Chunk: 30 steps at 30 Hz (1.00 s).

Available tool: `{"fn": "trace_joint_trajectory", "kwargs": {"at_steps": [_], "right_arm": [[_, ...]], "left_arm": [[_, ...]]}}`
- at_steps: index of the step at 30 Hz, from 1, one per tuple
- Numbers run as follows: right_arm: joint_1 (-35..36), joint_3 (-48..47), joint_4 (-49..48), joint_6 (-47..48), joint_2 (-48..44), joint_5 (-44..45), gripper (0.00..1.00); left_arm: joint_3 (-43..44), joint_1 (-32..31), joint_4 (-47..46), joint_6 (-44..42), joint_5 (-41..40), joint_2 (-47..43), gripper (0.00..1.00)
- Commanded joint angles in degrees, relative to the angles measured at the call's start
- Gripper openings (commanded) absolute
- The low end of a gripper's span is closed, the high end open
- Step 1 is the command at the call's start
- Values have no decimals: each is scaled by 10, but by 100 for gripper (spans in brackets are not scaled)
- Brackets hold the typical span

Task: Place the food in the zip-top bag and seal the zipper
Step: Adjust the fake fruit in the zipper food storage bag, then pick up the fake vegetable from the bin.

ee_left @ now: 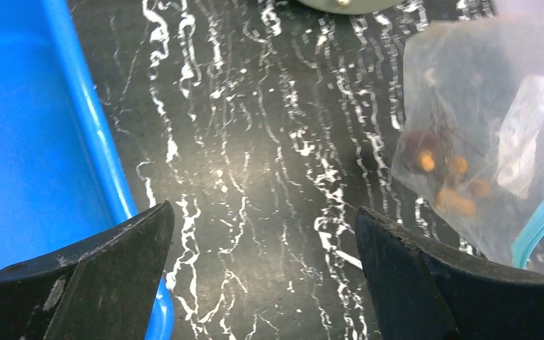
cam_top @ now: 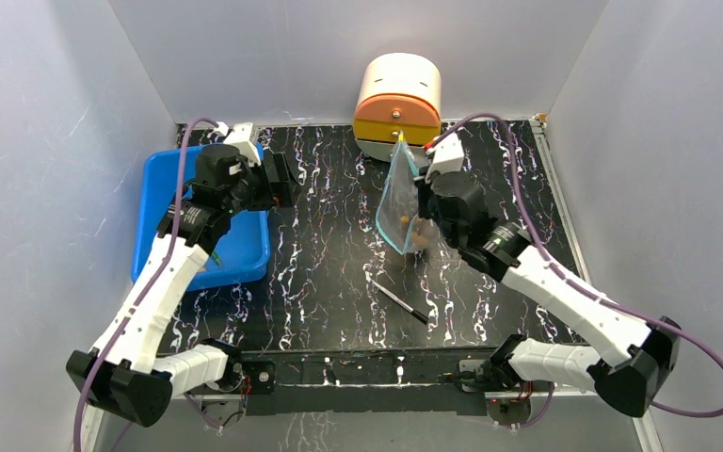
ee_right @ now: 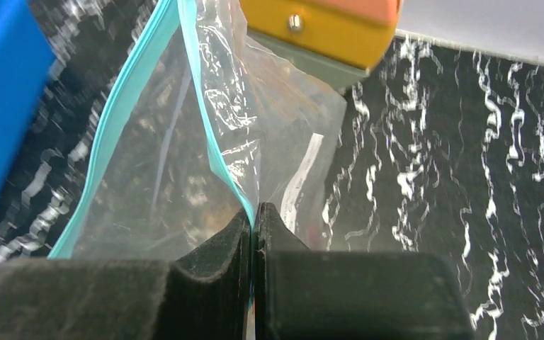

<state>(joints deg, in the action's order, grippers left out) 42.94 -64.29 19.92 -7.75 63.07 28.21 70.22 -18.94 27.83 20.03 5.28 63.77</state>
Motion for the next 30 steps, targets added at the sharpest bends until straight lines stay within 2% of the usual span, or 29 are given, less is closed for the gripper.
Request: {"fn": "trace_joint_trajectory", "kwargs": {"at_steps": [1,4,11,14,18,25,30], "right_arm": [[-6,36,-47,26,26,12,0],[-5,47,-55,19,32,2,0],[-6,74,-88,19,9,-31,0],[-6,76,-89,16,5,-38,0],[-6,84,-100,9,-7,-54,0],[-6,80,-91,-5,-11,-78,0],[-6,86,-78,-14,-19,-86,0]], "left_arm": [[-16,0,3,-16,-54,15,98],[-18,0,-1,-11,-71,24,98],[-23,7,9,25,-199,33,97],[-8,15,28,45,-229,58,98],[-11,51,25,76,-240,69,98],[-45,162,35,172,-213,74,98],[-65,189,42,200,-227,89,98]]}}
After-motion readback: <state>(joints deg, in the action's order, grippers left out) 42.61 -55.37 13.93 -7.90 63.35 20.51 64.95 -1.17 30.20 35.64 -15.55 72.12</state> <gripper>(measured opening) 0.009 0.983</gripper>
